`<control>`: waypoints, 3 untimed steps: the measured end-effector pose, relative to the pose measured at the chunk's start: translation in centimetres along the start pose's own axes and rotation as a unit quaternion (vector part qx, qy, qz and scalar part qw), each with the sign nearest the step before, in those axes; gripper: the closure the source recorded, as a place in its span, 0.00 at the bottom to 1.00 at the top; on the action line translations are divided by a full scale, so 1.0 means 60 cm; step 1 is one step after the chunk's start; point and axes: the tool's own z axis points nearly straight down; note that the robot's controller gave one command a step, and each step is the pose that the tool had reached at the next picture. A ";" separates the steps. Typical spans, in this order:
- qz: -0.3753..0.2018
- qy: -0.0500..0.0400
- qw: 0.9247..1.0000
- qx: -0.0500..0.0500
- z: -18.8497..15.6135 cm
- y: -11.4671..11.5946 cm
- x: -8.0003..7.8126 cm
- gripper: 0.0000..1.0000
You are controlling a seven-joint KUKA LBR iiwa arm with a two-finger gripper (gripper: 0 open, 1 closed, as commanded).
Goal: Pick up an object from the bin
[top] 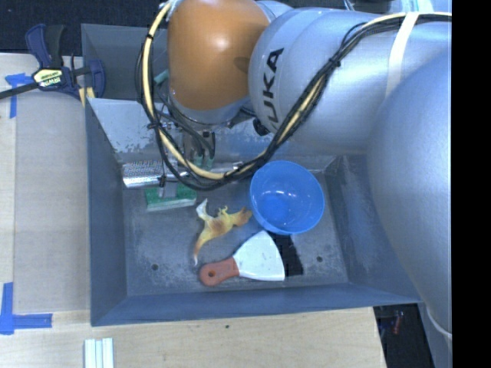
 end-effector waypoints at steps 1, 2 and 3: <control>0.000 0.000 1.000 0.000 0.000 0.000 0.000 0.00; -0.044 -0.002 0.999 -0.001 0.105 -0.007 0.005 0.00; -0.085 0.000 0.996 0.000 0.169 -0.003 0.010 0.00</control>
Offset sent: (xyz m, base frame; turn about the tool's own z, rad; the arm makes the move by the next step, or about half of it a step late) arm -0.0071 -0.0098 -0.1309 -0.1717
